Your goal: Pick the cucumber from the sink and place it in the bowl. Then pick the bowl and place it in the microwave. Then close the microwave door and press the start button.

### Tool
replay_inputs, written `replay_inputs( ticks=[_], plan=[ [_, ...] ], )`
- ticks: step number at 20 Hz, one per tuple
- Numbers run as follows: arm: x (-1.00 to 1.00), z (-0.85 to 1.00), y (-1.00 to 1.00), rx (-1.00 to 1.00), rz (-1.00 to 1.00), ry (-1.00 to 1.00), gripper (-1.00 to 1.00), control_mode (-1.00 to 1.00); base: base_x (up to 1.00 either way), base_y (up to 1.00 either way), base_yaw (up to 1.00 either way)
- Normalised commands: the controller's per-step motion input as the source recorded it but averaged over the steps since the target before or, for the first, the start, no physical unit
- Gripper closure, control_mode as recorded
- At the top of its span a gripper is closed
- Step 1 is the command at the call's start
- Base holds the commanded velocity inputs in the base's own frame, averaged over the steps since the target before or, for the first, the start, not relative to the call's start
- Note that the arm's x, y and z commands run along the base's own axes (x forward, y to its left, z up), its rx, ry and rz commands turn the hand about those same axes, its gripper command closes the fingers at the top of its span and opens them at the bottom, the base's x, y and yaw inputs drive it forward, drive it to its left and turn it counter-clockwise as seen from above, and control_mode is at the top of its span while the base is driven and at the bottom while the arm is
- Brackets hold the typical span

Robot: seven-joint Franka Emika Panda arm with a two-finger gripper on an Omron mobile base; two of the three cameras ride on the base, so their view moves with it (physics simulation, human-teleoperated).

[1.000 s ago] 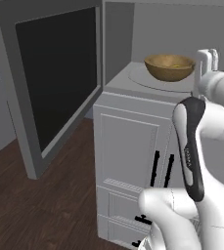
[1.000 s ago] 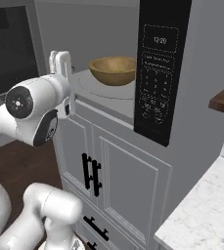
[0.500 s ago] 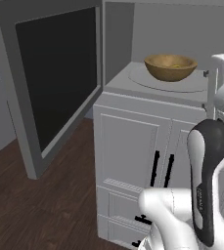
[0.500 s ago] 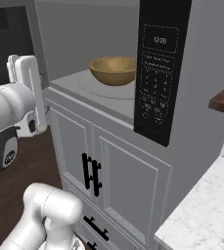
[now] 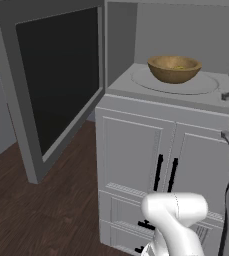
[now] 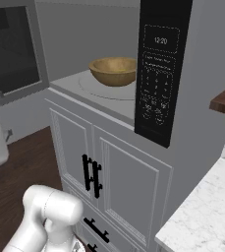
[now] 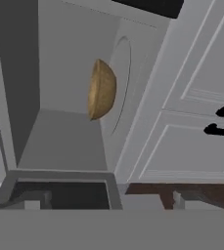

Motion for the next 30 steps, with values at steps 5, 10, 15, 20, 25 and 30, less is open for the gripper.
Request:
replay_inputs(
  ticks=[5, 10, 15, 20, 25, 30],
  plan=[
    [-0.99, 0.00, 0.73, 0.00, 0.00, -0.16, -1.00, -1.00, 0.00, 0.00, 0.00],
    [-0.61, -0.02, 0.83, 0.00, 0.00, -0.10, -1.00, -1.00, 0.00, 0.00, 0.00],
    [-0.04, -0.20, 0.97, 0.00, -0.07, -0.21, -1.00, -1.00, 0.00, 0.00, 0.00],
    [0.00, -0.20, 0.99, 0.00, -0.10, -0.20, -1.00, -1.00, 0.00, 0.00, 0.00],
    [0.05, -0.24, 0.89, 0.00, -0.10, -0.17, -1.00, -1.00, 0.00, 0.00, 0.00],
    [0.23, -0.40, 0.93, 0.01, 0.00, -0.06, -1.00, -1.00, 0.00, 0.00, 0.00]
  ],
)
